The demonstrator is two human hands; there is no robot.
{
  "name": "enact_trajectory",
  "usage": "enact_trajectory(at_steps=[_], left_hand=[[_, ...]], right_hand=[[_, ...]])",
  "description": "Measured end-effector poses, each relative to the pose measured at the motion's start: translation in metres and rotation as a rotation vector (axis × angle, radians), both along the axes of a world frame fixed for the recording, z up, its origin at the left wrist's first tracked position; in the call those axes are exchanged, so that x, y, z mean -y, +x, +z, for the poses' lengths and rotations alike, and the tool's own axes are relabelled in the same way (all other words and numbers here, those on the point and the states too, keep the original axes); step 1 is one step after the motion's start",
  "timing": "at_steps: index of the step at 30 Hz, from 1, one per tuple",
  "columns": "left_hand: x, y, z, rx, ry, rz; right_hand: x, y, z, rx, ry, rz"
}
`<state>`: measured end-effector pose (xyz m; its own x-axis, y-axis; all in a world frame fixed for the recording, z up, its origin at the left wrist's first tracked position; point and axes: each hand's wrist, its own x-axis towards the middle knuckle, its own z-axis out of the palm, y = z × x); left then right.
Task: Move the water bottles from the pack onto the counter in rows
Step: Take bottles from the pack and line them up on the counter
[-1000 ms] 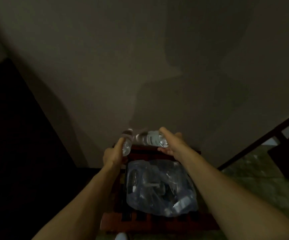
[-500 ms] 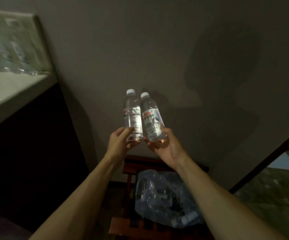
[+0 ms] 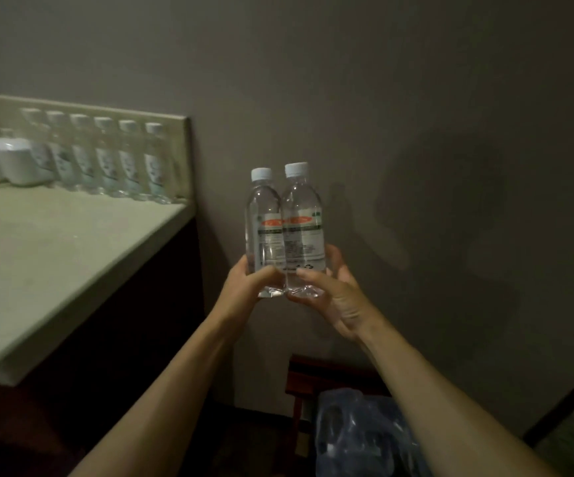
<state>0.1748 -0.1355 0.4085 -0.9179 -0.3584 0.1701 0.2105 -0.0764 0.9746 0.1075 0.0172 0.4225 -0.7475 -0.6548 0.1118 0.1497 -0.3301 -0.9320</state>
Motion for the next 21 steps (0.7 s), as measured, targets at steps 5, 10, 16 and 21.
enact_trajectory(at_steps=[5,10,16,21], left_hand=[[0.082,0.052,0.024,-0.031,-0.036,0.115],[0.147,0.089,0.039,-0.065,-0.075,0.202],[0.213,0.121,0.043,-0.006,-0.070,0.315],[0.258,0.130,0.045,0.009,-0.052,0.385]], right_hand=[[0.095,0.049,0.013,-0.083,-0.003,-0.015],[0.170,0.090,0.029,-0.106,-0.004,-0.061],[0.231,0.118,0.046,-0.148,0.098,-0.016],[0.279,0.121,0.044,-0.139,0.081,0.021]])
